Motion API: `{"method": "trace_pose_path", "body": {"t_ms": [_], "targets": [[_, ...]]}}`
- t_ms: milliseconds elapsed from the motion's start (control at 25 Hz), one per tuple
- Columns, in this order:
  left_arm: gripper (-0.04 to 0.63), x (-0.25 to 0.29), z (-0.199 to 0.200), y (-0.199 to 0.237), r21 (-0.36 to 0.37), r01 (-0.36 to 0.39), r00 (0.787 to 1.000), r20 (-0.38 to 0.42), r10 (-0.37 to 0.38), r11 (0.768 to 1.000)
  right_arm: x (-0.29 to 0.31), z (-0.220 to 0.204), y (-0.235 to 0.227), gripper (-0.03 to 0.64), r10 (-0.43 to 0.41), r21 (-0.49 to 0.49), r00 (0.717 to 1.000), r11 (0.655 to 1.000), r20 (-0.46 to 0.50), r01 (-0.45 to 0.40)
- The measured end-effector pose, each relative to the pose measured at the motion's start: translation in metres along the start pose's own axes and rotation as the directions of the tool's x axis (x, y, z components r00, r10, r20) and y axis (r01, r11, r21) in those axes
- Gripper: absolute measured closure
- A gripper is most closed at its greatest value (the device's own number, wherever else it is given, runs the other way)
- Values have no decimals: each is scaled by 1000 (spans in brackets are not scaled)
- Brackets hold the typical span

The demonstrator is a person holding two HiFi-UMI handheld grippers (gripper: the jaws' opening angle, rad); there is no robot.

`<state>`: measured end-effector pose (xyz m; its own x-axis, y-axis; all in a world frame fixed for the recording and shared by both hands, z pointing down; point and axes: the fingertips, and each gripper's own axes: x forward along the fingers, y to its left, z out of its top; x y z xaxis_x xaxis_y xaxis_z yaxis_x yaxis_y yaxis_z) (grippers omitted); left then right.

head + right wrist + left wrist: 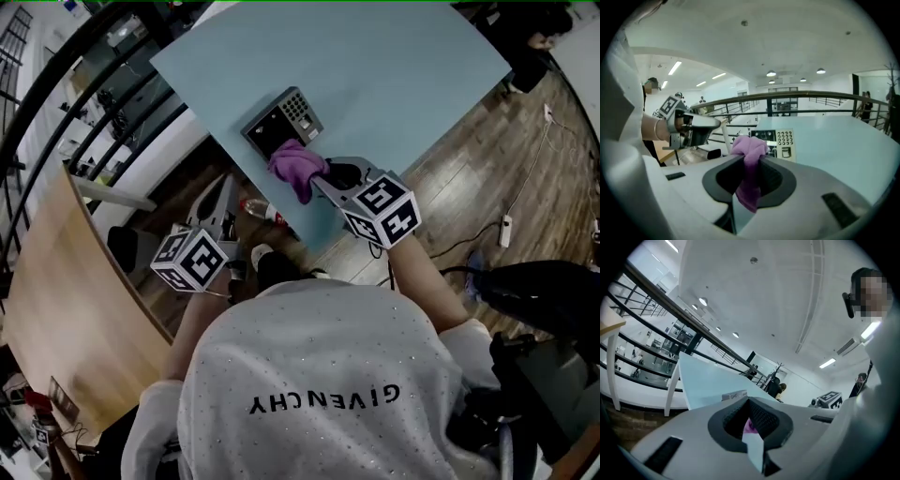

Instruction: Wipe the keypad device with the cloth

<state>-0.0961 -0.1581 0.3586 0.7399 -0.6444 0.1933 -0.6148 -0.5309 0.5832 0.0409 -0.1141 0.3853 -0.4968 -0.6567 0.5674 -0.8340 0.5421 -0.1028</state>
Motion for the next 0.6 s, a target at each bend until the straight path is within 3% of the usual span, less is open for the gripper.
{"method": "trace_pose_path", "body": {"t_ms": [160,320,400,480,600], "targets": [[595,2,10,-30,127,-25,999,23,22,992,-48,51,-17,548,-50,27,971,999,236,45],[595,-9,28,-68,114,3,995,94,-13,993,-101,78,-22,549,-118,9,920,992,373,123],[595,-14,45,-89,149,34,988,143,-55,988,-118,86,-23,549,-133,-3,903,989,408,147],[595,-17,64,-115,238,101,973,178,-146,966,-130,99,-22,549,-128,-37,887,986,443,160],[595,-18,91,-163,386,203,944,166,-284,900,-154,129,-24,548,-128,-95,857,975,500,201]]}}
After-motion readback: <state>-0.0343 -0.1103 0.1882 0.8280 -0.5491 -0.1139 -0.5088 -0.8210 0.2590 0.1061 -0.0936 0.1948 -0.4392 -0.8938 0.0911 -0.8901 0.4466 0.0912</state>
